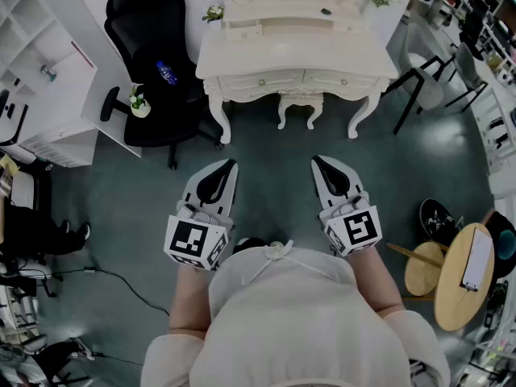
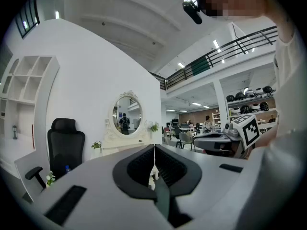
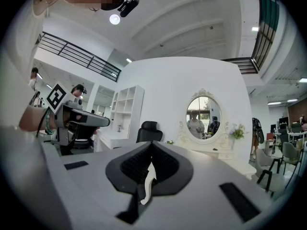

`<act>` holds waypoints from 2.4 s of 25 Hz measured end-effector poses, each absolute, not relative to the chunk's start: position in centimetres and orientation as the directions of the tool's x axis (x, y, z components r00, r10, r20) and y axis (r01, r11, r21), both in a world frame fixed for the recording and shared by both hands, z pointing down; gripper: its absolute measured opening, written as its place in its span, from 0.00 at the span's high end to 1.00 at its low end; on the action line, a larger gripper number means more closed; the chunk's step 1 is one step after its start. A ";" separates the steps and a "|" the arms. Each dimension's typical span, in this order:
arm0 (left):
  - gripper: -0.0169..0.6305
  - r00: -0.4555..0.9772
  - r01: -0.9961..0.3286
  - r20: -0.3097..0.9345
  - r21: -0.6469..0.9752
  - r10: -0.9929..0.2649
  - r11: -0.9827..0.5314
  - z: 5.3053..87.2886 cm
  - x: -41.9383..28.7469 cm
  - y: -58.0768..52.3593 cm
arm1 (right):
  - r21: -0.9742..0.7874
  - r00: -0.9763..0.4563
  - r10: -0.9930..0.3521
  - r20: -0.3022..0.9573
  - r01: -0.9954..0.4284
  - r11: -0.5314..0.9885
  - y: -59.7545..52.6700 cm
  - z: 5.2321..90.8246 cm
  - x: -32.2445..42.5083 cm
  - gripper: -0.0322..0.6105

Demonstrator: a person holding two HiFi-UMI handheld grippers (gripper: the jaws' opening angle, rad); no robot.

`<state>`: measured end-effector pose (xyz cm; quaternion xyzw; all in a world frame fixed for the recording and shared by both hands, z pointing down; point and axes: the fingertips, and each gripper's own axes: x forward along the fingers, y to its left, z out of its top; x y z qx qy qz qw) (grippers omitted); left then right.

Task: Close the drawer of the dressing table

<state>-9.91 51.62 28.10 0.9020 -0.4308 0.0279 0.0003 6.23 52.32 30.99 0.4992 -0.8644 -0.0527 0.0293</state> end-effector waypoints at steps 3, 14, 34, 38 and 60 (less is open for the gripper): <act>0.94 0.621 -0.782 0.049 -0.016 -0.782 -0.623 27.5 -9.7 51.4 | 0.117 -0.504 -0.864 -0.002 -0.858 0.500 52.2 31.1 6.5 0.95; 0.94 0.619 -0.785 0.050 0.000 -0.784 -0.620 28.0 -8.7 51.4 | 0.094 -0.507 -0.862 0.001 -0.858 0.504 52.1 31.6 7.1 0.94; 0.49 0.577 -0.817 0.111 0.059 -0.809 -0.574 31.7 -11.0 39.7 | 0.043 -0.477 -0.877 0.054 -0.877 0.479 41.2 34.1 6.6 0.94; 0.49 0.592 -0.806 0.110 0.066 -0.799 -0.588 31.9 -11.5 33.5 | 0.032 -0.467 -0.882 0.064 -0.882 0.470 35.0 34.4 5.8 0.94; 0.49 0.636 -0.770 0.172 0.086 -0.752 -0.632 33.2 -12.9 4.2 | 0.058 -0.406 -0.909 0.093 -0.910 0.412 5.9 33.8 3.2 0.94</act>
